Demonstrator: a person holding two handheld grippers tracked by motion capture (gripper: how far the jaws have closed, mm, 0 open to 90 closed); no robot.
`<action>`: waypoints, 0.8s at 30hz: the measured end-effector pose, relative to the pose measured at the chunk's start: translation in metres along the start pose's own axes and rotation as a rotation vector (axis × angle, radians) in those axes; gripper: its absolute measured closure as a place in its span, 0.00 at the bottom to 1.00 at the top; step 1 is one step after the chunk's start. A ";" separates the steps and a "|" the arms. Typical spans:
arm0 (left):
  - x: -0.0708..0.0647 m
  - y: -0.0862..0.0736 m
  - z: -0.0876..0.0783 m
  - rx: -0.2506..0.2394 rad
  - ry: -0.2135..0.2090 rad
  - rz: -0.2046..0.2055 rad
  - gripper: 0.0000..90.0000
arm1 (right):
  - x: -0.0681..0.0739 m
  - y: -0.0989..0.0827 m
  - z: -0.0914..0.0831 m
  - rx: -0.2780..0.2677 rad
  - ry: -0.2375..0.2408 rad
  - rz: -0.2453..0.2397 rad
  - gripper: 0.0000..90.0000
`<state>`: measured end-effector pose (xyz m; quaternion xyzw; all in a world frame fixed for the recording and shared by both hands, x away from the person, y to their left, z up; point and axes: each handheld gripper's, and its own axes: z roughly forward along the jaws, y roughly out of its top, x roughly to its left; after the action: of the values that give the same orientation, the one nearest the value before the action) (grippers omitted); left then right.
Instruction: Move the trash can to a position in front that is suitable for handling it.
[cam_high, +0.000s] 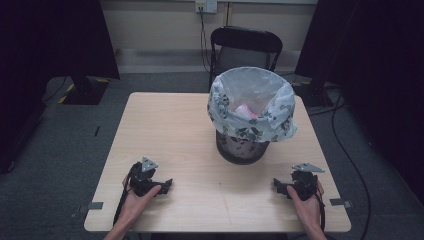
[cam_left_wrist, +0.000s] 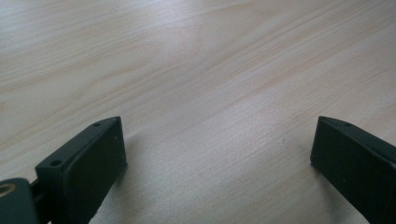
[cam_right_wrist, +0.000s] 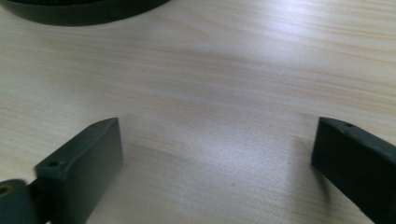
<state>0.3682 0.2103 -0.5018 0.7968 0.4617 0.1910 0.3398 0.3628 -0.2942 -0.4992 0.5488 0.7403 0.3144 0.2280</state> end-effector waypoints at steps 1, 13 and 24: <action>0.000 0.000 0.000 -0.002 -0.001 -0.004 0.04 | 0.000 0.000 0.000 0.000 0.000 0.000 0.05; -0.018 0.013 -0.019 -0.071 -0.106 0.034 0.21 | -0.002 0.018 -0.021 -0.117 0.165 -0.001 0.24; -0.034 0.067 -0.009 -0.105 -0.204 0.105 0.27 | -0.013 0.058 -0.026 -0.198 0.219 -0.063 0.51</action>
<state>0.3858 0.1614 -0.4472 0.8163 0.3717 0.1501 0.4158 0.3874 -0.3002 -0.4392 0.4624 0.7431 0.4363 0.2086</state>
